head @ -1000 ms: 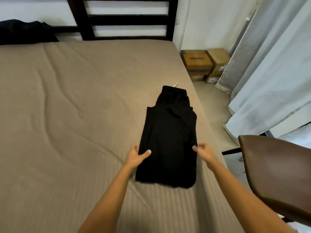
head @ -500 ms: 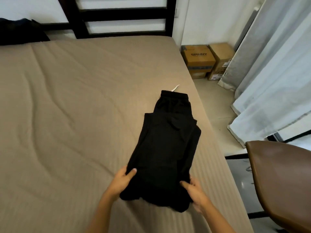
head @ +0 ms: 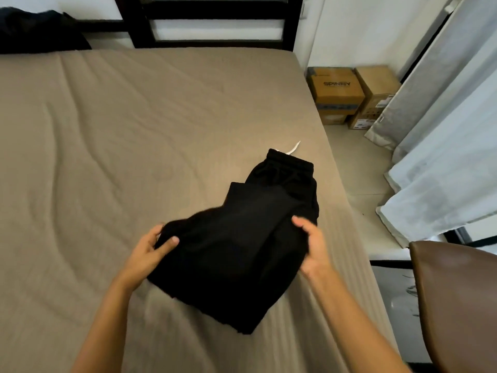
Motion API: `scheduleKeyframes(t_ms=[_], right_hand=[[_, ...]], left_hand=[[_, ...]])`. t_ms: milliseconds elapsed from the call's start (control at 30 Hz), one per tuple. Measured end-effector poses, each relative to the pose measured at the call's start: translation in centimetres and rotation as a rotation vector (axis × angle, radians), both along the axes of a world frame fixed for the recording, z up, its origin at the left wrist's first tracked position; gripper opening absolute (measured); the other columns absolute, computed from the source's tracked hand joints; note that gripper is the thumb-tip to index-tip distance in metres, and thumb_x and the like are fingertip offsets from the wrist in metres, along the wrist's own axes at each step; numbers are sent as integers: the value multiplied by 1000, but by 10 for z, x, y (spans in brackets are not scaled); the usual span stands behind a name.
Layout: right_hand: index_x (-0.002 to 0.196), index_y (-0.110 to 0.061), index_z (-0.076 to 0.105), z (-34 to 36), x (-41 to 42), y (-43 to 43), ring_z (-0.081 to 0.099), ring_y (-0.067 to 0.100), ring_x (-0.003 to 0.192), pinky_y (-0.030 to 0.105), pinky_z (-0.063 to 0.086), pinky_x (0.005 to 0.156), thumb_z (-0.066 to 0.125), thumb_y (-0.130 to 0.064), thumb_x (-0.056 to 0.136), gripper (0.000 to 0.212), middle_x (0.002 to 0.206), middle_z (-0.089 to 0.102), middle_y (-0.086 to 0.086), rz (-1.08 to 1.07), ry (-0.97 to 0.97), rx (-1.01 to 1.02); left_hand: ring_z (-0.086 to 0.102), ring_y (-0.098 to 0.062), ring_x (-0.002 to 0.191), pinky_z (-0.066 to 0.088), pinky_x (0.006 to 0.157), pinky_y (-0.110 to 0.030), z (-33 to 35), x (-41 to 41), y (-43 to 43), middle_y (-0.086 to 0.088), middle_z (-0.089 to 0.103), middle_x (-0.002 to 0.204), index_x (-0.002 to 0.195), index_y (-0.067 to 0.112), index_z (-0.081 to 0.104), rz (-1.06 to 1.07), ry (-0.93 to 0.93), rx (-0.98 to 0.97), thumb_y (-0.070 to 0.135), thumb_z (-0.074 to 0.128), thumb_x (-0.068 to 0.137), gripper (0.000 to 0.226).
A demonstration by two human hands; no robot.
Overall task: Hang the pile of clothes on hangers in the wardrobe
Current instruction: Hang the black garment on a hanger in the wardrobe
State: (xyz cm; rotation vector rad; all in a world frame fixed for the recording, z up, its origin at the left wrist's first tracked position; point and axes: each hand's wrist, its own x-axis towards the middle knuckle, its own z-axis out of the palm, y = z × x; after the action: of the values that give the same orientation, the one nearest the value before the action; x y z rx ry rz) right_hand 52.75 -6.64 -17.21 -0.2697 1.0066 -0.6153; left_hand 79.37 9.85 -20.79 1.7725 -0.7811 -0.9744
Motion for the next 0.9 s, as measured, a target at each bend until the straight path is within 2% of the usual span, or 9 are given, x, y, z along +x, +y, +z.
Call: scheduleKeyframes(t_ms=[133,267,367,433,500,567,700,800,900], right_hand=[[105,-12,64,15,-3,-71,70,21,84,30,55,70,50,-23,93,21,94,73,6,8,32,-240],[127,-19,53,-23,-28,-89,57,23,115,38,51,89,51,-58,86,57,128,59,4,102,95,-210],[123,-25,52,-64,-48,-39,56,17,114,35,50,88,67,-66,67,71,123,61,-5,399,189,-158],[122,-26,54,-84,-50,2,58,16,113,36,47,95,89,-53,45,89,124,62,-5,436,234,-145],[126,-22,54,-97,-41,45,61,16,109,35,48,96,92,-27,53,82,119,66,-3,432,245,-169],[126,-14,55,-100,-25,84,64,9,99,22,54,79,84,-10,67,66,109,68,-6,446,342,-276],[124,-8,56,-83,-21,111,63,13,97,17,54,72,67,-7,84,42,112,65,1,239,479,-396],[115,-9,60,-39,-52,103,67,12,97,24,55,74,61,-5,88,27,105,68,5,78,498,-547],[113,-12,60,7,-84,103,67,3,90,15,52,69,58,-11,90,23,100,68,-2,88,460,-694]], left_hand=[[63,5,90,50,75,-11,15,-9,-41,19,70,91,105,23,60,-60,44,2,17,60,89,17],[67,-9,99,53,83,-23,-12,-5,-43,4,70,108,115,16,63,-289,142,311,57,83,54,76],[67,-4,92,54,79,-21,-28,-16,-32,6,70,105,111,21,63,-273,103,309,40,88,55,64],[65,-1,91,54,82,-23,-34,-29,-29,11,66,104,108,23,59,-228,76,243,20,83,69,46],[62,-5,98,51,91,-30,-38,-42,-29,9,64,107,116,19,56,-190,42,196,17,73,81,39],[59,-11,103,47,92,-25,-39,-55,-28,4,62,112,125,13,53,-171,-9,177,17,60,91,34],[58,-15,105,45,85,-23,-30,-70,-15,1,61,110,121,13,54,-55,-58,126,17,48,98,24],[64,-23,98,52,81,-29,-7,-76,0,-1,67,98,104,13,60,-48,73,47,14,55,94,11],[67,-16,94,53,78,-21,27,-94,14,0,71,95,102,10,65,-174,219,-52,14,63,86,16]])
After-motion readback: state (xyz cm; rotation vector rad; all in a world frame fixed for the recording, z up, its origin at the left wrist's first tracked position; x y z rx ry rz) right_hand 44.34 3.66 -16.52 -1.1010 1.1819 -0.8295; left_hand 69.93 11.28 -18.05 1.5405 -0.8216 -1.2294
